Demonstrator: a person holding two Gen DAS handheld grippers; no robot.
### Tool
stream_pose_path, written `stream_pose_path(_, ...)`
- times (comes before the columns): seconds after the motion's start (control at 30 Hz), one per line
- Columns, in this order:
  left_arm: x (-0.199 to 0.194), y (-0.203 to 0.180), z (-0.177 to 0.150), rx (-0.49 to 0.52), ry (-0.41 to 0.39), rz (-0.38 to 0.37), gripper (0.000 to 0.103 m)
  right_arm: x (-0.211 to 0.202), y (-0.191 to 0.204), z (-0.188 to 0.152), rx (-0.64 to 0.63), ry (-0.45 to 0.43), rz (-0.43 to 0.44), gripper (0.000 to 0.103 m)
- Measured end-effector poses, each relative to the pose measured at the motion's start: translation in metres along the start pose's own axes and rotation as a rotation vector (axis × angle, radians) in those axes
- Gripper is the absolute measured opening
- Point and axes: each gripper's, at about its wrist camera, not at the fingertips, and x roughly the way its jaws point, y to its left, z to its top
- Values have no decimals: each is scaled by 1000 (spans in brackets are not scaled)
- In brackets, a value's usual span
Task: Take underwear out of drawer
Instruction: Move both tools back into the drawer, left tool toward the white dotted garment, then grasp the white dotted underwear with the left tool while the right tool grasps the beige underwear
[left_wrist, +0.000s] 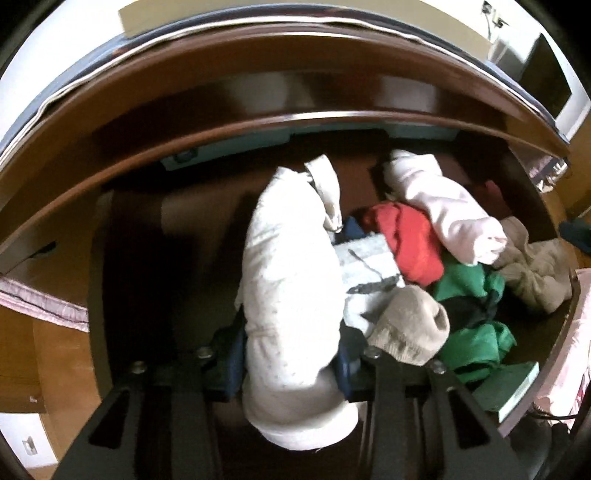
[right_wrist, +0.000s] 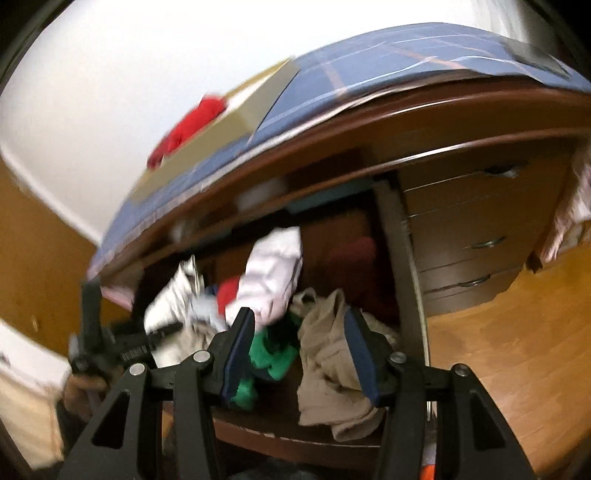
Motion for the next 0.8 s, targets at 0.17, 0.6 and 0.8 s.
stream_pose_path(0.17, -16, 19, 7, 2, -28, -27, 37, 25, 22, 1, -165, 134, -64, 53)
stream_pose_path(0.6, -72, 21, 0, 19, -169, -89, 37, 79, 33, 4, -377, 424, -210, 53)
stream_pose_path(0.8, -78, 16, -3, 22, -179, -120, 37, 90, 31, -3, -435, 489, -272, 53)
